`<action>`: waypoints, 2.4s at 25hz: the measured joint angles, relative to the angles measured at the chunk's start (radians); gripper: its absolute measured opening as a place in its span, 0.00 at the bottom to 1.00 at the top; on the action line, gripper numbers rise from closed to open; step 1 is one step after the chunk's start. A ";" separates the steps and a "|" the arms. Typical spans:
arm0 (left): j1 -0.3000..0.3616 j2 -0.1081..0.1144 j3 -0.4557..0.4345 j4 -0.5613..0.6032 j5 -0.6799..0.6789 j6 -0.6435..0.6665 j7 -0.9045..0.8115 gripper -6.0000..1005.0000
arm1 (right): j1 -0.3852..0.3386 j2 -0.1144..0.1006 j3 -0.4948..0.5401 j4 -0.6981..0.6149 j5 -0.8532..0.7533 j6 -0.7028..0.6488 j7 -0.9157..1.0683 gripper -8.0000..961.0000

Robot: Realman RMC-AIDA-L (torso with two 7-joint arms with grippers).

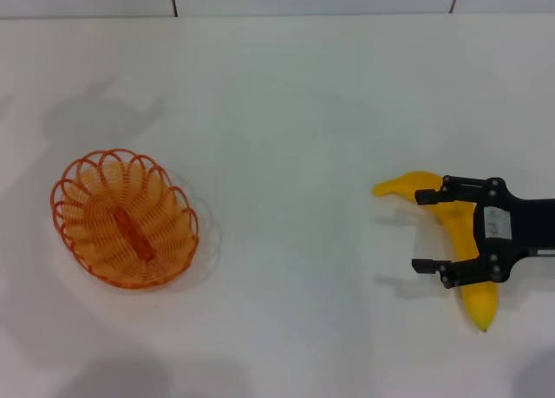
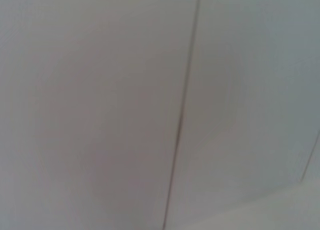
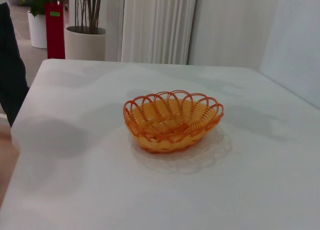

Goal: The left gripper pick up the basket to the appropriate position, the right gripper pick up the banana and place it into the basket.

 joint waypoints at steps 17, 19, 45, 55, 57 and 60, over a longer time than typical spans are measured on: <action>-0.102 -0.077 0.471 -0.044 0.501 0.058 0.184 0.83 | 0.008 0.000 0.000 0.000 0.000 0.001 0.000 0.93; -0.114 -0.090 0.472 -0.061 0.546 0.039 0.192 0.83 | 0.010 0.000 0.000 0.000 0.007 0.001 0.000 0.93; -0.153 -0.103 0.469 -0.296 0.539 -0.183 0.155 0.81 | 0.010 -0.002 0.000 0.006 0.023 0.011 0.000 0.93; -0.158 -0.105 0.473 -0.328 0.543 -0.211 0.151 0.80 | 0.011 -0.002 0.000 0.004 0.023 0.011 0.000 0.93; -0.162 -0.105 0.475 -0.341 0.546 -0.211 0.150 0.76 | 0.011 -0.002 0.000 0.004 0.023 0.011 0.000 0.93; -0.169 -0.105 0.476 -0.355 0.560 -0.211 0.146 0.64 | 0.012 -0.002 0.000 0.004 0.023 0.011 0.000 0.93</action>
